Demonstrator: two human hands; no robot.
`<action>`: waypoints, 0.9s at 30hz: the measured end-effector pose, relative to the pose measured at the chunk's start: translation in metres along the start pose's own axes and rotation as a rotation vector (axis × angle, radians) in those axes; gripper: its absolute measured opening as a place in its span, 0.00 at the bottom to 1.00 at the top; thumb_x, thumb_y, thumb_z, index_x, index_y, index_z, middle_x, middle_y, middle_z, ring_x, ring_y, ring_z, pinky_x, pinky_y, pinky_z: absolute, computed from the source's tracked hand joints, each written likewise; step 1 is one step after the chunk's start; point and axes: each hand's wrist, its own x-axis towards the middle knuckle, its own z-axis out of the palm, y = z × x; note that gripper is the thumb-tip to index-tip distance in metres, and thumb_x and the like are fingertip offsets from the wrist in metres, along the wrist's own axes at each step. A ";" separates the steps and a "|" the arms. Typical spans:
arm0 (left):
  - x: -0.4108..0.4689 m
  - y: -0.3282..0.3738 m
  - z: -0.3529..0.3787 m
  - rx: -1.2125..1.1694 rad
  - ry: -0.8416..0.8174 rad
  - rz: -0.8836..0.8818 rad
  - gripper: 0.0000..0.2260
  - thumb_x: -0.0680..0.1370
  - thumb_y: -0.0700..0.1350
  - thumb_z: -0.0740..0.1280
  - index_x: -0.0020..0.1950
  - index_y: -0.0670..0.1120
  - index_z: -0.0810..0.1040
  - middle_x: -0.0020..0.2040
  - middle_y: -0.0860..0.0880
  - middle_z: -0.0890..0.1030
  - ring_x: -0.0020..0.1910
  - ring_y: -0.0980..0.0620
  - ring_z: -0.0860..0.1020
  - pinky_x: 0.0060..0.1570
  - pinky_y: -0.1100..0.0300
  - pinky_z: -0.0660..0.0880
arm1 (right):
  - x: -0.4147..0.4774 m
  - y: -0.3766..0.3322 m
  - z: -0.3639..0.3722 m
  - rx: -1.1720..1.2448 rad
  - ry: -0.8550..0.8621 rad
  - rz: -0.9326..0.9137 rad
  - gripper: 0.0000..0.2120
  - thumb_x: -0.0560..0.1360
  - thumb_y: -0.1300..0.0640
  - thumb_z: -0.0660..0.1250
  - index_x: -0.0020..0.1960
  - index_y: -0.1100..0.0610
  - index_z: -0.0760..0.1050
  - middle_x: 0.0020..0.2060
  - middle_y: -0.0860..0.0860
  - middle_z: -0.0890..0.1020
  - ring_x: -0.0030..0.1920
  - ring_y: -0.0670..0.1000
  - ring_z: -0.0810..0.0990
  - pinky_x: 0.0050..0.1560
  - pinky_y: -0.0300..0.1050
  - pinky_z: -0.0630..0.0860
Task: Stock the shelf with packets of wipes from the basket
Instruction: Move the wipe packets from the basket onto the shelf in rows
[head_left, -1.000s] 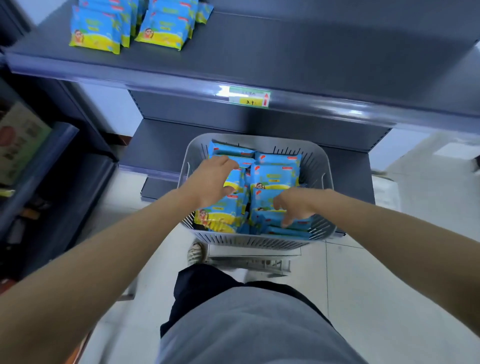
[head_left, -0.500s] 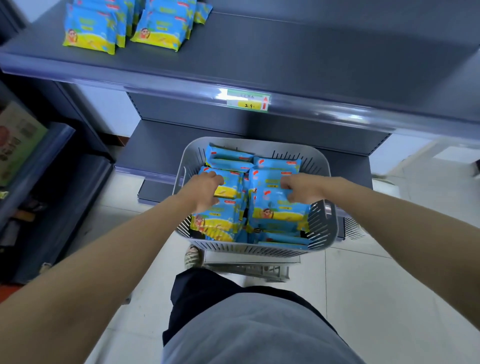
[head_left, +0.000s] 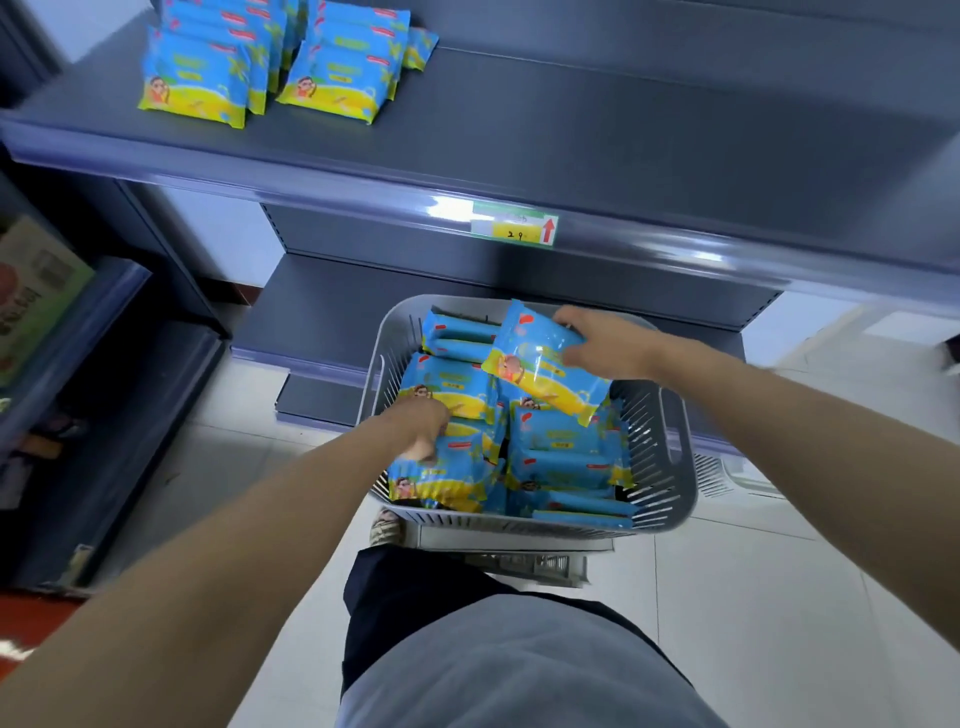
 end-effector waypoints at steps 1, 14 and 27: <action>-0.003 -0.001 -0.006 -0.076 0.003 0.012 0.12 0.70 0.41 0.73 0.46 0.42 0.70 0.45 0.45 0.73 0.43 0.46 0.72 0.39 0.55 0.68 | 0.001 -0.005 -0.006 0.013 0.016 -0.026 0.07 0.76 0.57 0.64 0.52 0.54 0.68 0.40 0.48 0.74 0.37 0.48 0.73 0.35 0.43 0.69; -0.086 -0.071 -0.201 -0.206 0.591 0.166 0.08 0.70 0.42 0.71 0.48 0.43 0.80 0.41 0.48 0.78 0.39 0.49 0.74 0.35 0.59 0.67 | 0.082 -0.124 -0.142 0.074 0.495 -0.197 0.12 0.70 0.60 0.72 0.50 0.56 0.72 0.43 0.51 0.76 0.41 0.50 0.74 0.41 0.44 0.70; -0.078 -0.215 -0.287 -0.217 0.713 0.085 0.08 0.69 0.38 0.72 0.48 0.43 0.82 0.44 0.46 0.81 0.41 0.47 0.76 0.43 0.56 0.73 | 0.252 -0.215 -0.139 -0.101 0.330 -0.175 0.23 0.71 0.55 0.73 0.62 0.59 0.70 0.61 0.56 0.74 0.58 0.56 0.73 0.51 0.42 0.67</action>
